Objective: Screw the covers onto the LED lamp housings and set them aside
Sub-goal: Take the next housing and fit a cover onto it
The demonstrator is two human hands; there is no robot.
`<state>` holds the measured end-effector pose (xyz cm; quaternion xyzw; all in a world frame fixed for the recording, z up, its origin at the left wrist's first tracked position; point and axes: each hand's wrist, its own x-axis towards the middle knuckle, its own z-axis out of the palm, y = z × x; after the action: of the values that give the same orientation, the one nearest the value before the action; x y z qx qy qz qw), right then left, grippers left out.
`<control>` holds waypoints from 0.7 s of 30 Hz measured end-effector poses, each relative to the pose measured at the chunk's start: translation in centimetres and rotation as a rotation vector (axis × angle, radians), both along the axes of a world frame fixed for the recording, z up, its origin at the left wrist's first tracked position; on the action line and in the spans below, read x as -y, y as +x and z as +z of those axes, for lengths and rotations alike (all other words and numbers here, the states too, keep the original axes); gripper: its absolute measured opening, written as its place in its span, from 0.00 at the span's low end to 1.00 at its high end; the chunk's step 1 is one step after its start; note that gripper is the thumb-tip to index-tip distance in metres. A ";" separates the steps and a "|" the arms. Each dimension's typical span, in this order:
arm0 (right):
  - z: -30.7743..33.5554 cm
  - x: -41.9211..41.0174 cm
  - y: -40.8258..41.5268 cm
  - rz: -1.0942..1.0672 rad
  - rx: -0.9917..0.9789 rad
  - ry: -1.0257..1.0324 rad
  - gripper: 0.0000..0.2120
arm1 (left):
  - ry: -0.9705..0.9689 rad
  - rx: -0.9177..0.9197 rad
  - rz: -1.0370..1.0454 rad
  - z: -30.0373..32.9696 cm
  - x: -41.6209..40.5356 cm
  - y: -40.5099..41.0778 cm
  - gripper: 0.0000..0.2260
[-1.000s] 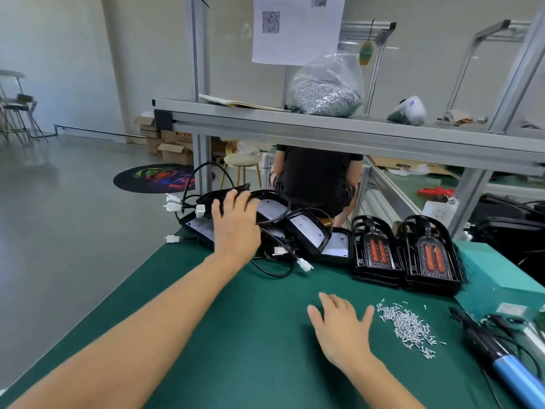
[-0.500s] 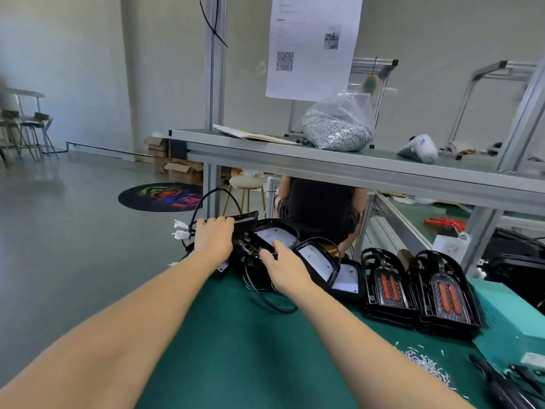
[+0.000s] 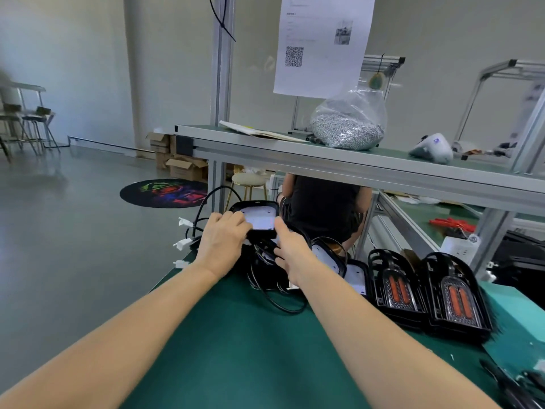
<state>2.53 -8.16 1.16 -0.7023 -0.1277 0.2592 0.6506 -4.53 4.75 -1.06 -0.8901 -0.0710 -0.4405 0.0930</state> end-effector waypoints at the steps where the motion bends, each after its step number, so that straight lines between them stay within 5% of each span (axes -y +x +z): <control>1: 0.0 0.3 0.2 -0.001 -0.058 0.072 0.31 | 0.033 0.024 -0.024 -0.1 0.7 -0.4 0.10; 5: -0.6 2.0 0.1 -0.016 -0.151 0.270 0.17 | 0.084 0.087 -0.097 -0.9 3.7 -1.7 0.08; 10: -2.4 5.6 -0.7 -0.026 -0.057 0.343 0.16 | -0.054 0.165 -0.201 -2.4 7.4 -3.3 0.07; 13: -3.7 8.6 -1.1 -0.042 -0.066 0.430 0.13 | -0.472 0.262 -0.246 -4.0 9.2 -5.2 0.13; 16: -5.8 11.8 -1.8 -0.051 -0.083 0.465 0.11 | -1.125 0.286 -0.358 -6.0 10.9 -6.8 0.08; 19: -8.3 14.2 -2.8 -0.051 -0.078 0.413 0.10 | -1.721 0.069 -0.529 -8.1 12.3 -6.7 0.10; 21: -9.8 15.2 -3.6 -0.048 -0.074 0.356 0.10 | -1.888 -0.084 -0.675 -9.0 13.3 -6.3 0.18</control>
<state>-1.10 -23.36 -8.59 -0.5688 -0.1308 0.2424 0.7750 -10.82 -8.59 -10.10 -0.5879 -0.1316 -0.1752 -0.7787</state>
